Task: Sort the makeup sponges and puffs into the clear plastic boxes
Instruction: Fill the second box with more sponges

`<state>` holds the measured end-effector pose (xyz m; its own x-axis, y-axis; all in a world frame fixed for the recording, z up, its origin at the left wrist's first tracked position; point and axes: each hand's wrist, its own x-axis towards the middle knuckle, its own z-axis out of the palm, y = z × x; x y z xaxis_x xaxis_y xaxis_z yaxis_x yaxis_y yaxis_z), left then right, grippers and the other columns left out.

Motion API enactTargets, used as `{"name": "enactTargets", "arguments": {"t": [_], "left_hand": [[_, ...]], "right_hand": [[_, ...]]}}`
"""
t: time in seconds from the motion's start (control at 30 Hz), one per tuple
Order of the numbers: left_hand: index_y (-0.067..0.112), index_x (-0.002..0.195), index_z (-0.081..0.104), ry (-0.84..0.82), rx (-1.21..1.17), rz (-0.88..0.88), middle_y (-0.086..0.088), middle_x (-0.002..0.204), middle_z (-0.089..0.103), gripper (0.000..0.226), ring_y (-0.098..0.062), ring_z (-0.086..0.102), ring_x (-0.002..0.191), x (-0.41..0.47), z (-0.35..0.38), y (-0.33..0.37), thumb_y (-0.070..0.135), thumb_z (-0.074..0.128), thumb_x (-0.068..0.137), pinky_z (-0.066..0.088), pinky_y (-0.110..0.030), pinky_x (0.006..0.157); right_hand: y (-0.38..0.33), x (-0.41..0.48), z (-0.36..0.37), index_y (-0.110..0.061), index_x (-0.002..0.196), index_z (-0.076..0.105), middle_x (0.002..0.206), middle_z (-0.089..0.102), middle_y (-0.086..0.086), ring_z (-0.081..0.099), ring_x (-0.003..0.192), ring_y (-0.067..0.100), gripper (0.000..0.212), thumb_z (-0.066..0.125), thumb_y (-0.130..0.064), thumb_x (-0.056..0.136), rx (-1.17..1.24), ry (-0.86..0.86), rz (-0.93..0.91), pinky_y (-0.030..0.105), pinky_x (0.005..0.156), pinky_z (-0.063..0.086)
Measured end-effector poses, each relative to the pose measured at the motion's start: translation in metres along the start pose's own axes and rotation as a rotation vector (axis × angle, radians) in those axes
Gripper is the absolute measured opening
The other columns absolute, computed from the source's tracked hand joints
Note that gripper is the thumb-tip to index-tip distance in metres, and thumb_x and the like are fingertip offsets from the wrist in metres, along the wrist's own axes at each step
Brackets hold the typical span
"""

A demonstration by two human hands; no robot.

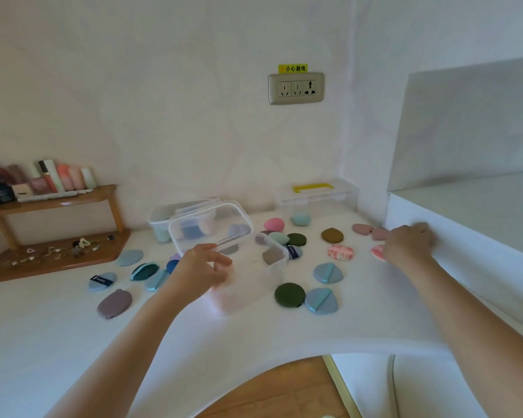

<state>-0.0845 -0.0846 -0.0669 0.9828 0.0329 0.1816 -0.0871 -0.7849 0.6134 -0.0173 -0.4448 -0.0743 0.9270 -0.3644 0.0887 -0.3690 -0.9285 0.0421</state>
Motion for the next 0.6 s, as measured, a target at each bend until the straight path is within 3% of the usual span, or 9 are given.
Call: {"name": "enactTargets", "arguments": {"t": [0.13,0.23,0.3,0.37,0.43,0.5,0.6], "left_hand": [[0.021,0.104,0.071,-0.013,-0.022,-0.008,0.005,0.143,0.041,0.022,-0.01,0.049,0.104,-0.001,-0.001,0.0,0.017,0.067,0.082,0.035,-0.006,0.059],[0.02,0.105,0.07,-0.033,-0.028,-0.015,0.004,0.143,0.04,0.023,-0.015,0.05,0.113,-0.002,-0.003,0.001,0.017,0.067,0.083,0.035,-0.012,0.073],[0.019,0.106,0.07,-0.033,-0.028,-0.017,0.004,0.143,0.04,0.023,-0.016,0.05,0.116,-0.002,-0.003,0.002,0.016,0.067,0.083,0.036,-0.01,0.066],[0.02,0.106,0.07,-0.028,-0.027,-0.018,0.004,0.143,0.04,0.024,-0.016,0.05,0.116,-0.002,-0.002,0.002,0.015,0.067,0.083,0.035,-0.008,0.062],[0.02,0.106,0.07,-0.029,-0.019,-0.023,0.005,0.144,0.039,0.025,-0.015,0.049,0.116,-0.002,-0.001,0.001,0.015,0.067,0.082,0.035,-0.009,0.065],[0.021,0.106,0.069,-0.034,-0.021,-0.027,0.005,0.144,0.039,0.027,-0.014,0.049,0.114,-0.002,0.0,0.0,0.014,0.069,0.08,0.034,-0.008,0.061],[0.021,0.108,0.069,-0.042,-0.031,-0.033,0.006,0.145,0.037,0.032,-0.011,0.047,0.106,-0.001,-0.001,-0.002,0.012,0.072,0.077,0.034,-0.006,0.055]], "right_hand": [[0.001,-0.005,-0.001,-0.021,0.108,0.049,0.123,0.051,0.015,0.038,0.123,0.034,0.038,0.059,-0.051,0.087,0.066,0.077,0.037,0.032,0.097,0.035],[-0.005,-0.006,-0.011,-0.008,0.117,0.042,0.126,0.046,0.016,0.04,0.124,0.035,0.05,0.064,-0.04,0.086,0.149,0.097,0.037,0.037,0.101,0.033],[-0.014,-0.006,-0.022,-0.005,0.126,0.037,0.129,0.044,0.019,0.04,0.123,0.038,0.051,0.06,-0.032,0.089,0.307,0.119,0.008,0.041,0.099,0.035],[-0.03,-0.01,-0.038,-0.009,0.13,0.038,0.129,0.043,0.018,0.047,0.115,0.037,0.047,0.058,-0.021,0.089,0.49,0.103,-0.145,0.037,0.088,0.041],[-0.051,-0.023,-0.061,-0.018,0.128,0.046,0.128,0.044,0.01,0.051,0.109,0.029,0.044,0.059,-0.012,0.087,0.592,0.043,-0.41,0.032,0.083,0.041],[-0.074,-0.047,-0.081,-0.024,0.123,0.053,0.123,0.05,0.0,0.054,0.103,0.018,0.043,0.065,-0.019,0.083,0.656,-0.037,-0.662,0.031,0.085,0.043],[-0.113,-0.079,-0.097,-0.024,0.116,0.051,0.108,0.056,-0.009,0.057,0.095,0.012,0.043,0.073,-0.02,0.079,0.629,-0.238,-0.892,0.029,0.084,0.046]]}}
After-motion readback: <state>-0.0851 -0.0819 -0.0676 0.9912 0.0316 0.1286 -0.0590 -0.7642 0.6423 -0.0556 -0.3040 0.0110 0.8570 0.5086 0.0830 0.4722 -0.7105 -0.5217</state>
